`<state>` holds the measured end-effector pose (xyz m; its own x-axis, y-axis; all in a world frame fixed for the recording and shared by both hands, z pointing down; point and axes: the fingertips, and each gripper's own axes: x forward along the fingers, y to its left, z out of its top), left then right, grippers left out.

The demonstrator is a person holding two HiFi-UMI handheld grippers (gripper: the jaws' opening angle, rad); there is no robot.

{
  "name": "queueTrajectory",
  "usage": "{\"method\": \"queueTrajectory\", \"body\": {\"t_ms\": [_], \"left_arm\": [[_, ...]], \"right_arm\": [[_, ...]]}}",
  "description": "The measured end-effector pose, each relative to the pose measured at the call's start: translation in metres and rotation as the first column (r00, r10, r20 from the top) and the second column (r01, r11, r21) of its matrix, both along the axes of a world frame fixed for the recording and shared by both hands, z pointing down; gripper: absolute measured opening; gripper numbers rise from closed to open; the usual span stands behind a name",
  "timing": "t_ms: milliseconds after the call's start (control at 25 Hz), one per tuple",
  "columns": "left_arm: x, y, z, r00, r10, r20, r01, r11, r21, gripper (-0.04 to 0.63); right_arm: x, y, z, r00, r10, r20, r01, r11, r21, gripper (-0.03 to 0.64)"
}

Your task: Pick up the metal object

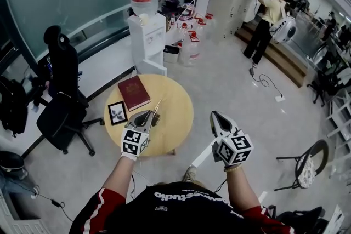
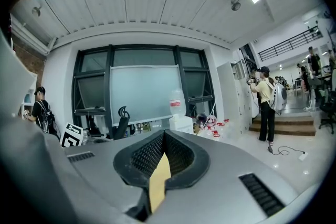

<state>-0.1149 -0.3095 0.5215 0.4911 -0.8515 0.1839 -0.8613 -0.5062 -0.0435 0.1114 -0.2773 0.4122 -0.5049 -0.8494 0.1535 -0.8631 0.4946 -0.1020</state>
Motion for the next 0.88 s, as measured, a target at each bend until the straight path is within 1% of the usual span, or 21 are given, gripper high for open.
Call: {"method": "queueTrajectory", "body": {"t_ms": [120, 360, 560, 880], "left_arm": [[-0.004, 0.014, -0.019, 1.000, -0.002, -0.023, 0.002, 1.000, 0.031, 0.017], [-0.021, 0.042, -0.043, 0.994, -0.037, -0.104, 0.041, 0.998, 0.042, 0.017], [-0.029, 0.058, -0.053, 0.993, -0.038, -0.109, 0.045, 0.997, 0.067, 0.017], [-0.050, 0.079, -0.072, 0.989, -0.070, -0.129, 0.082, 0.993, 0.088, 0.017]], "right_arm": [[-0.010, 0.011, 0.000, 1.000, -0.002, 0.002, 0.002, 1.000, 0.004, 0.026], [-0.025, 0.026, -0.003, 1.000, 0.003, -0.027, -0.002, 1.000, 0.017, 0.027], [-0.032, 0.032, -0.006, 0.999, 0.000, -0.039, 0.001, 1.000, 0.025, 0.028], [-0.039, 0.041, -0.024, 0.999, -0.001, -0.042, 0.004, 0.998, 0.062, 0.028]]}}
